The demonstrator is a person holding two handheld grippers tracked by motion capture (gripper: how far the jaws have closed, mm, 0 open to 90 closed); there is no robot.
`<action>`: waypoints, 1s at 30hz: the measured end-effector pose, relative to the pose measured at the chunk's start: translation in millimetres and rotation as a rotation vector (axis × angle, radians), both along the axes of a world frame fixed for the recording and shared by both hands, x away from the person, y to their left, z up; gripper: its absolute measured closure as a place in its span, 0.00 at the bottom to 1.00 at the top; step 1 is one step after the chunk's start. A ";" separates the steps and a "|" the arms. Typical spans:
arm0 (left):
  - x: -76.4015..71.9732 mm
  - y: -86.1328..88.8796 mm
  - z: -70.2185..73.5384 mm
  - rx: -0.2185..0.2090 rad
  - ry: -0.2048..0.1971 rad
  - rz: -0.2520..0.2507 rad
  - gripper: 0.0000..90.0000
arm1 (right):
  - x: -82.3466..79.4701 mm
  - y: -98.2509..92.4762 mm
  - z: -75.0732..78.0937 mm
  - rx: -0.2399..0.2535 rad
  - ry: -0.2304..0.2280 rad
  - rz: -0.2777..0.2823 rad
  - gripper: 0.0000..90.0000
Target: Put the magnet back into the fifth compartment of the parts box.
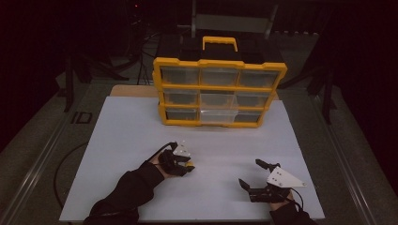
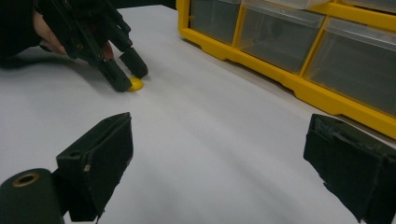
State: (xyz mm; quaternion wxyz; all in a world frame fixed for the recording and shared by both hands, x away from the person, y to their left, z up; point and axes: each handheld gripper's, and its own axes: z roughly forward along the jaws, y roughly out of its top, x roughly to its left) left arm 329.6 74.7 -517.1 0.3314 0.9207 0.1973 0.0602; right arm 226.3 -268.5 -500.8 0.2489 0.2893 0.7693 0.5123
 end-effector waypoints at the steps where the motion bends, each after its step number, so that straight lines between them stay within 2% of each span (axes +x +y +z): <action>1: 0.6 -0.7 0.4 0.003 0.004 0.002 0.66 | 0.0 0.0 0.0 0.000 0.000 0.000 0.09; 11: 4.9 -3.0 2.1 0.019 0.043 0.011 0.69 | 0.0 0.5 -0.1 0.000 -0.001 0.003 0.09; 17: 4.7 -4.3 3.1 0.027 0.042 0.010 0.70 | -0.2 0.4 0.2 0.001 0.000 0.003 0.09; 20: 3.7 -3.3 3.6 0.034 0.022 -0.007 0.70 | 0.0 0.4 -0.3 0.000 0.001 0.002 0.09; 22: 3.5 -3.0 3.6 0.031 0.024 -0.008 0.70 | 0.0 -0.1 0.2 0.001 -0.002 0.002 0.09; 24: 2.0 -2.7 5.3 0.012 0.039 -0.032 0.70 | 0.3 -0.5 -0.1 0.004 -0.003 0.000 0.09; 30: -3.8 -5.1 13.1 0.018 0.032 -0.091 0.70 | -0.4 0.3 0.1 0.003 -0.003 -0.001 0.09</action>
